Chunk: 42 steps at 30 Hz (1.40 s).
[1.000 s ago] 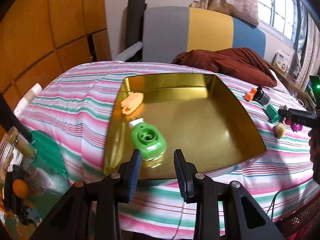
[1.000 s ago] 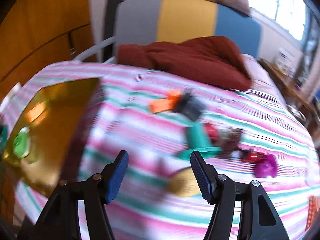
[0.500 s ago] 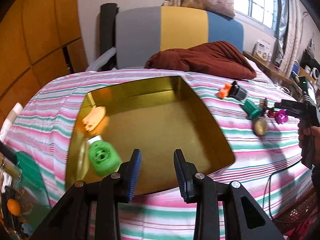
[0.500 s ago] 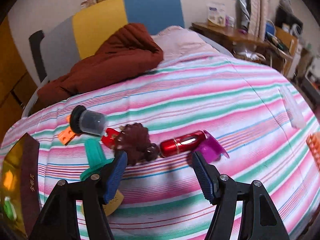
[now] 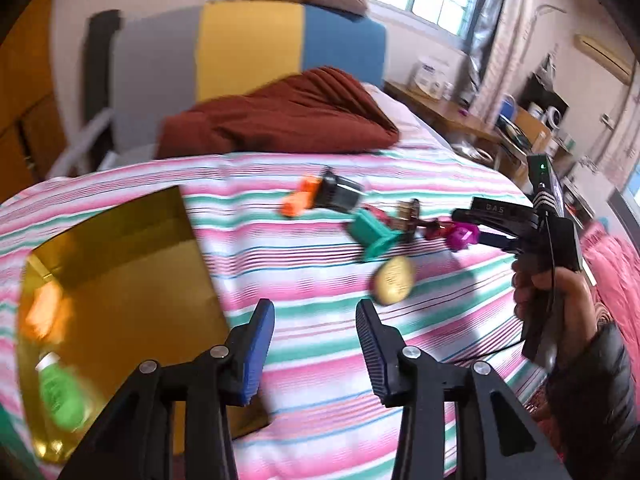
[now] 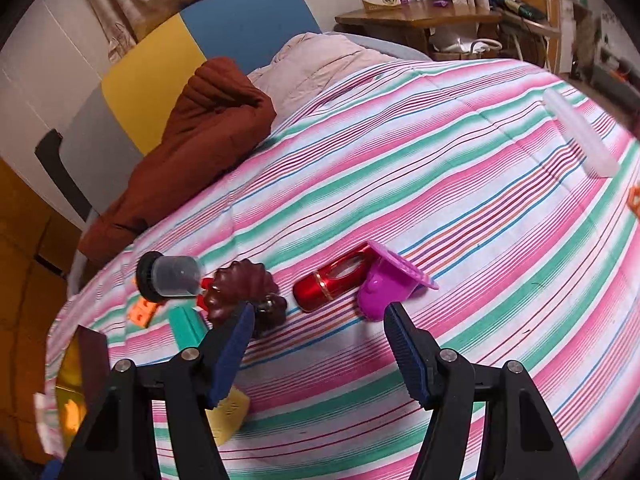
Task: Organize rigid objects
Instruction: 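Reach the left gripper to the pile and grasp the teal piece while the right gripper returns to the pile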
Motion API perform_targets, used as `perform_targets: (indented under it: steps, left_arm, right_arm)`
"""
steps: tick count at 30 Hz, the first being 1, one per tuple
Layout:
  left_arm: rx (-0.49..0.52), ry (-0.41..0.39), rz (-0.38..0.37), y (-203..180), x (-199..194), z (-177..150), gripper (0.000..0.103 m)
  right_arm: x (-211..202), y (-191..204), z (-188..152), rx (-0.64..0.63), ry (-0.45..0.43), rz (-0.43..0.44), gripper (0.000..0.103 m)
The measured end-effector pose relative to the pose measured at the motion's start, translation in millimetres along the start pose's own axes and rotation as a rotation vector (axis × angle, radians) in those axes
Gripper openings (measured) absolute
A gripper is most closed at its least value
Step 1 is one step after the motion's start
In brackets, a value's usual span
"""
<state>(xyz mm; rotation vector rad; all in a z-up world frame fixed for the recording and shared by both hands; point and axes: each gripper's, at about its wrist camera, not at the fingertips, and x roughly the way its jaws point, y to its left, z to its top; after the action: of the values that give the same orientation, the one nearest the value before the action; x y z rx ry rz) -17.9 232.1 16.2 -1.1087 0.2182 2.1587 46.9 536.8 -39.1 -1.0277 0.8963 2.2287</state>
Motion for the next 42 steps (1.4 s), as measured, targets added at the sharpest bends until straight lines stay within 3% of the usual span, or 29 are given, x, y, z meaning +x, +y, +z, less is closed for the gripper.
perform_targets:
  steps: [6, 12, 16, 28, 31, 33, 35, 42]
  left_arm:
    - [-0.043, 0.137, -0.113, -21.4, 68.2, 29.0, 0.042]
    - [-0.096, 0.176, -0.171, -27.3, 110.5, 55.7, 0.040]
    - [-0.201, 0.208, -0.205, -21.9, 137.1, 70.8, 0.039]
    - [-0.228, 0.261, -0.140, -38.0, 198.6, 92.4, 0.041]
    - [-0.208, 0.319, -0.131, -40.3, 214.1, 85.7, 0.041]
    - [-0.162, 0.290, -0.132, -42.1, 213.6, 82.0, 0.040]
    - [-0.142, 0.285, -0.137, -38.9, 210.0, 78.1, 0.032]
    - [-0.156, 0.247, -0.097, -5.6, 181.7, 62.0, 0.032]
  right_arm:
    - [1.6, -1.7, 2.5, 0.019, 0.000, 0.018, 0.068]
    - [-0.9, -13.2, 7.1, 0.089, -0.008, 0.065, 0.068]
    - [1.0, -17.1, 8.4, 0.125, 0.004, 0.093, 0.068]
    - [-0.1, -19.1, 9.8, 0.146, 0.002, 0.120, 0.068]
    - [-0.3, -18.1, 10.5, 0.137, -0.002, 0.115, 0.068]
    - [-0.8, -19.1, 10.8, 0.134, -0.006, 0.110, 0.068]
    - [-0.9, -22.2, 11.3, 0.142, -0.007, 0.110, 0.068]
    - [4.1, -29.1, 12.1, 0.162, 0.016, 0.099, 0.068]
